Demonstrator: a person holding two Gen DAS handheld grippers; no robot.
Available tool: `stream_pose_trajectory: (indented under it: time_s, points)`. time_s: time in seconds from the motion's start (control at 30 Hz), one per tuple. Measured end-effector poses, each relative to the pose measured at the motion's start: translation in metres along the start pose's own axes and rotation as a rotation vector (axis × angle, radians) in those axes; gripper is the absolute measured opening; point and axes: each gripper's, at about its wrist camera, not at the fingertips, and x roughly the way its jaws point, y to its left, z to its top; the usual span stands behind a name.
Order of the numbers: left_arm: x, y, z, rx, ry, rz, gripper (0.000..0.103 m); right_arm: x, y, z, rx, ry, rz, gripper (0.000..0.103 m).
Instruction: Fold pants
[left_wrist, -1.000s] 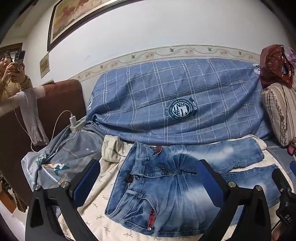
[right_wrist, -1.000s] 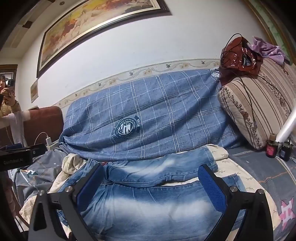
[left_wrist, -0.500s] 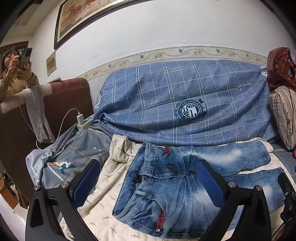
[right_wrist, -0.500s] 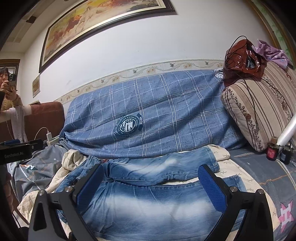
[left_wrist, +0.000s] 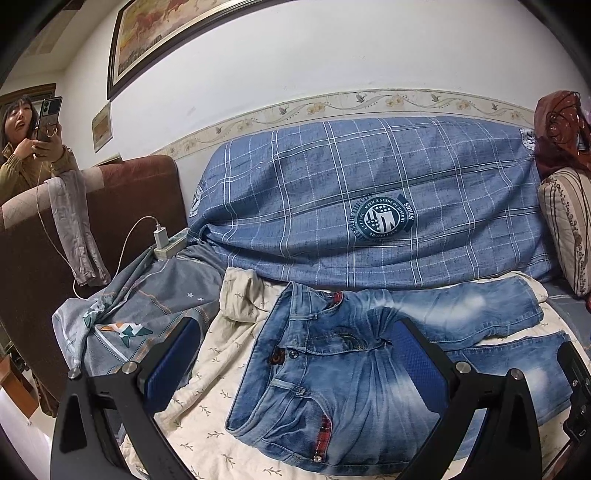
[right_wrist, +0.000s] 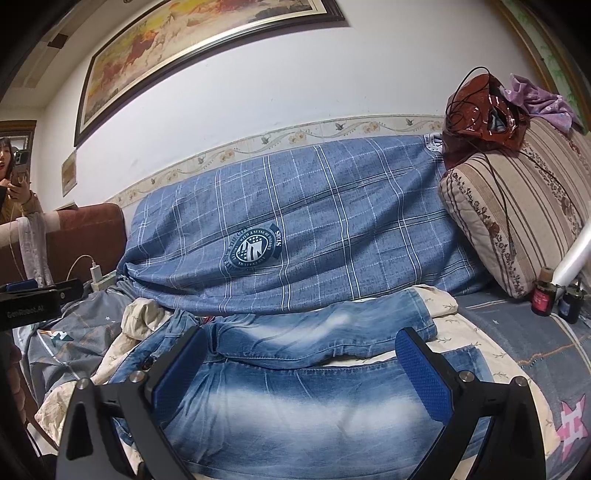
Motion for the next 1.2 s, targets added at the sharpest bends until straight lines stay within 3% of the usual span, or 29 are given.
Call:
stream_pose_trajectory:
  time_s: [0.6,0.93,1.2]
  points:
    - [0.019,0.009,-0.004,-0.003,0.030,-0.009,0.103,0.005,-0.003,-0.001,-0.007,0.019,-0.020,0.103]
    - [0.120,0.050,-0.021,-0.056,0.226,0.035,0.103,0.047,-0.060,0.007,0.111,0.153,-0.131,0.103]
    - [0.221,0.090,-0.002,-0.109,0.369,0.042,0.103,0.126,-0.114,0.035,0.191,0.270,-0.126,0.103]
